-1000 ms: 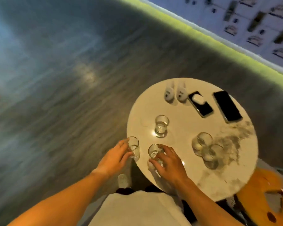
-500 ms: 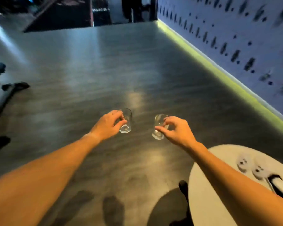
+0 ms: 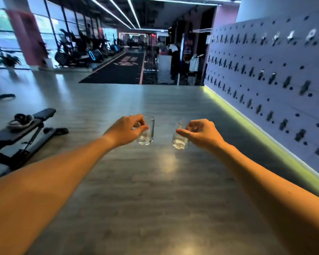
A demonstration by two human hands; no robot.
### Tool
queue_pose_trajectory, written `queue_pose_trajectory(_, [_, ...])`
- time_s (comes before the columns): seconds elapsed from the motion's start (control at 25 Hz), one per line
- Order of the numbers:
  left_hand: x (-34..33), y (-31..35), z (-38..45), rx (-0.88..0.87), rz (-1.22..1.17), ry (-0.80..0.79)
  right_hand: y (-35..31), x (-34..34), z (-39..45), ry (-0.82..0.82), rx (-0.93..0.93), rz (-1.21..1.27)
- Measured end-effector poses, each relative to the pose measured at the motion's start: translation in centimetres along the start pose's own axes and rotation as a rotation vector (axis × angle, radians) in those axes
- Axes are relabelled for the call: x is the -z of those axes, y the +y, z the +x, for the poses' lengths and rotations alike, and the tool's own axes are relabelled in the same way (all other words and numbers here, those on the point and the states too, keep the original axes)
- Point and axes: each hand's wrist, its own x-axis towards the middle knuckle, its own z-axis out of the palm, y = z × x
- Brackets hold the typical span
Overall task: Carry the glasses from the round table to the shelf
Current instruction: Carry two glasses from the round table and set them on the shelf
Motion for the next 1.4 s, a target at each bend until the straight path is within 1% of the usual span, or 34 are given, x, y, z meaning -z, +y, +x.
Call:
queue_pose_trajectory(0.04, [0.9, -0.9, 1.6, 0.016, 0.006, 0.035, -0.3, -0.6, 2.6, -0.019, 0.026, 0.003])
queue_pose_trajectory(0.12, [1.8, -1.5, 3.0, 0.037, 0.011, 0.041, -0.8, -1.1, 5.1, -0.041, 0.051, -0.011])
queue_pose_trajectory(0.32, [4.5, -6.7, 10.6, 0.163, 0.058, 0.176, -1.9, -4.7, 18.9, -0.133, 0.175, 0.054])
queue_pose_trajectory(0.4, [6.0, -8.5, 12.5, 0.205, 0.072, 0.216, -2.9, -6.4, 23.3, -0.194, 0.235, 0.073])
queue_pose_trajectory(0.48, [7.5, -11.1, 13.4, 0.285, 0.071, 0.263, -4.2, -9.0, 27.6, -0.263, 0.31, 0.084])
queue_pose_trajectory(0.6, [10.2, -15.7, 12.8, 0.415, 0.122, 0.335, -7.0, -14.1, 32.3, -0.342, 0.397, 0.131])
queue_pose_trajectory(0.8, [14.7, -23.6, 10.4, 0.57, 0.202, 0.386, -12.7, -23.9, 38.0, -0.425, 0.518, 0.201])
queue_pose_trajectory(0.96, [20.5, -30.8, 8.4, 0.647, 0.275, 0.469, -20.2, -32.0, 41.8, -0.506, 0.624, 0.228])
queue_pose_trajectory(1.2, [28.8, -39.7, 5.5, 0.75, 0.342, 0.56, -31.0, -43.4, 46.7, -0.578, 0.761, 0.293])
queue_pose_trajectory(1.4, [34.3, -45.1, 1.1, 0.879, 0.423, 0.62, -39.2, -53.7, 48.9, -0.701, 0.864, 0.341])
